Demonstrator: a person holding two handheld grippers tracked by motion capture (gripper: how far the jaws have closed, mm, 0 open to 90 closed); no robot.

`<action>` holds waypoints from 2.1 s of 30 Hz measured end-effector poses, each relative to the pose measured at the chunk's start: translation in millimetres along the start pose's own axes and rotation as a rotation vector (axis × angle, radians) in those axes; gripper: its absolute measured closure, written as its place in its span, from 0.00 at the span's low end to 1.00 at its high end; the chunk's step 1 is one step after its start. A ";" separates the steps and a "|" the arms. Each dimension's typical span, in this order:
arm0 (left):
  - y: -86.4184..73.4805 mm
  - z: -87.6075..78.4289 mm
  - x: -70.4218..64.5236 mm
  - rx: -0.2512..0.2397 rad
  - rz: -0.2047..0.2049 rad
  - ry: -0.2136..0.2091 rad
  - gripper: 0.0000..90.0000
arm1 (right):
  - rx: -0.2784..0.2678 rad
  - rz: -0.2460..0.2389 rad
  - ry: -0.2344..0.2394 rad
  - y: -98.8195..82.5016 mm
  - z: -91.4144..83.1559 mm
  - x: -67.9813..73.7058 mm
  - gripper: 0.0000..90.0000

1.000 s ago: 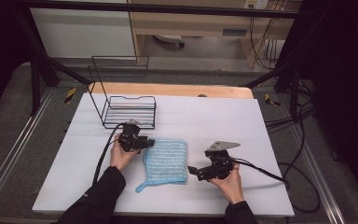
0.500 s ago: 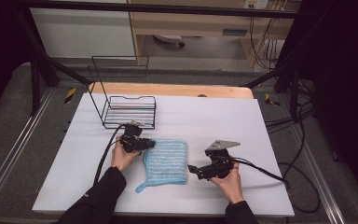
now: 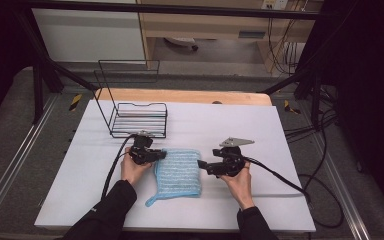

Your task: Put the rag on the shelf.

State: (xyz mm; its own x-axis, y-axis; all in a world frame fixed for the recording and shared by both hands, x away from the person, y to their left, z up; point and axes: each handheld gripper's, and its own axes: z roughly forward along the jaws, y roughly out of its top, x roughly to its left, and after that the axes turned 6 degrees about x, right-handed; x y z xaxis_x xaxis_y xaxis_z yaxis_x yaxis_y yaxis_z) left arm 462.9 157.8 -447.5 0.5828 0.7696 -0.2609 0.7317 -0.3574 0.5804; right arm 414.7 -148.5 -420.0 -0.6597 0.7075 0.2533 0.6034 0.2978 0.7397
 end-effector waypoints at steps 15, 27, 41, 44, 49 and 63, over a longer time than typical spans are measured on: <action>-1.2 0.4 -1.0 -0.006 0.026 0.008 0.85 | 0.101 0.090 -0.061 14.9 50.6 -19.3 0.58; -1.3 0.5 -2.0 -0.008 0.036 0.015 0.85 | 0.147 0.147 0.007 9.5 59.0 -16.9 0.80; -1.4 -8.3 1.5 -0.055 0.000 -0.030 0.90 | 0.095 0.168 0.037 16.4 44.8 -13.1 0.91; -0.8 -15.0 0.4 -0.080 0.006 -0.041 0.91 | 0.074 0.165 0.042 18.1 38.6 -10.6 0.91; -2.4 -24.8 -3.8 -0.107 0.020 -0.048 0.91 | 0.046 0.148 0.042 18.3 30.7 -5.7 0.91; -7.3 -56.2 -18.5 -0.194 0.062 -0.084 0.91 | -0.048 0.087 0.040 16.5 7.5 9.1 0.91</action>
State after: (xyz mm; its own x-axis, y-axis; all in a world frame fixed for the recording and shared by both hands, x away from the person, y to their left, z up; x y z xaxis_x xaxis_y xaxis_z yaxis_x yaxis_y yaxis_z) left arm 426.9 175.9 -403.6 0.6580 0.6995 -0.2790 0.6168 -0.2881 0.7325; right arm 422.0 -132.4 -410.1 -0.6241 0.7026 0.3419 0.6375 0.2048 0.7427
